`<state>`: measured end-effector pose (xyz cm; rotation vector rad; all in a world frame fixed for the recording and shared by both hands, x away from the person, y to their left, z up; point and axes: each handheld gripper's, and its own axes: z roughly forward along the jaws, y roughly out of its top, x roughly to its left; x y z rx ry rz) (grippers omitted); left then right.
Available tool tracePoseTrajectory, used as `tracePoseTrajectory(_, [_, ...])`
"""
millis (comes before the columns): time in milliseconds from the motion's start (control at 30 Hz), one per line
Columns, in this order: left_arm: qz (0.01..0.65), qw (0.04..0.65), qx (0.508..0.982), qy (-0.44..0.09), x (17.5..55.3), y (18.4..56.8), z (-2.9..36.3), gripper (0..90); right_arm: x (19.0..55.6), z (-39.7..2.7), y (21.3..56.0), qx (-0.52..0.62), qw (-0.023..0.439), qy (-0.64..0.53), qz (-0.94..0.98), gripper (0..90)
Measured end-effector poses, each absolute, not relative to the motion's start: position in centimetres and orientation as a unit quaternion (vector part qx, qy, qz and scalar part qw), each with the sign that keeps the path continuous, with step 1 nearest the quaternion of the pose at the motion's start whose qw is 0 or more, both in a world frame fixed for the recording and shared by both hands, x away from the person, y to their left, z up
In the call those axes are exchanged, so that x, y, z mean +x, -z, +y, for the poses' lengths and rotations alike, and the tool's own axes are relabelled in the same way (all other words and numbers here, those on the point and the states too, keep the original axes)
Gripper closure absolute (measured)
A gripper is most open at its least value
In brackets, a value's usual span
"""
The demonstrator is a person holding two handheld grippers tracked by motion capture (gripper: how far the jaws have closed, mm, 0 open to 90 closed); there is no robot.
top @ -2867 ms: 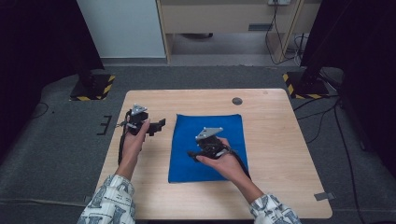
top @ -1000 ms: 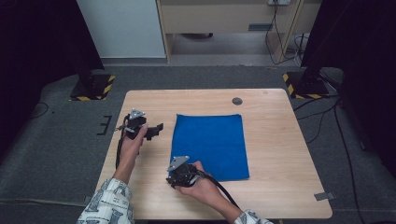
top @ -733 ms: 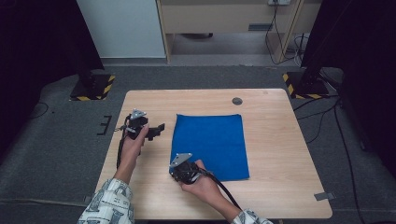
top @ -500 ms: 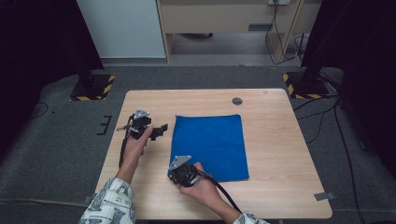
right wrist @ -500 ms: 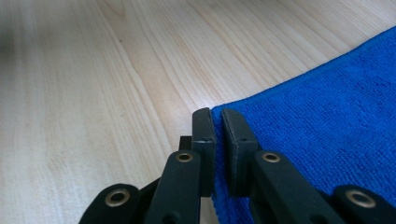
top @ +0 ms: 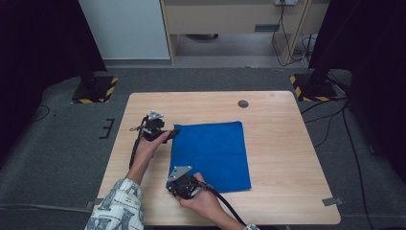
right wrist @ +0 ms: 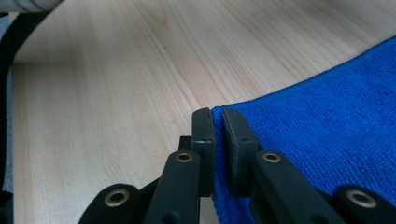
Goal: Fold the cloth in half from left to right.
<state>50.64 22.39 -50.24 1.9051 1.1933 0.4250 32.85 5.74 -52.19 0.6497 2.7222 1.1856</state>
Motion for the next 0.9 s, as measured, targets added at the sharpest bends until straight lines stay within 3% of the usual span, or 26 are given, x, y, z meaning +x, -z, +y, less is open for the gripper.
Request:
tracePoseTrajectory(633, [0.485,0.378,0.774,-0.150,53.1,52.4,21.8,38.0,32.3,5.9,52.5,0.218,0.055,-0.389,0.893,82.4])
tracePoseTrajectory(767, [0.485,0.376,0.778,-0.136,53.0,52.5,21.8,49.9,32.2,5.8,52.4,0.218,0.055,-0.390,0.893,82.2])
tracePoseTrajectory(833, [0.479,0.374,0.783,-0.134,53.0,52.5,21.7,63.2,32.2,5.8,52.3,0.218,0.056,-0.390,0.893,82.1])
tracePoseTrajectory(900, [0.471,0.375,0.787,-0.136,52.9,52.4,21.6,67.0,32.1,5.8,52.3,0.217,0.058,-0.390,0.893,82.1])
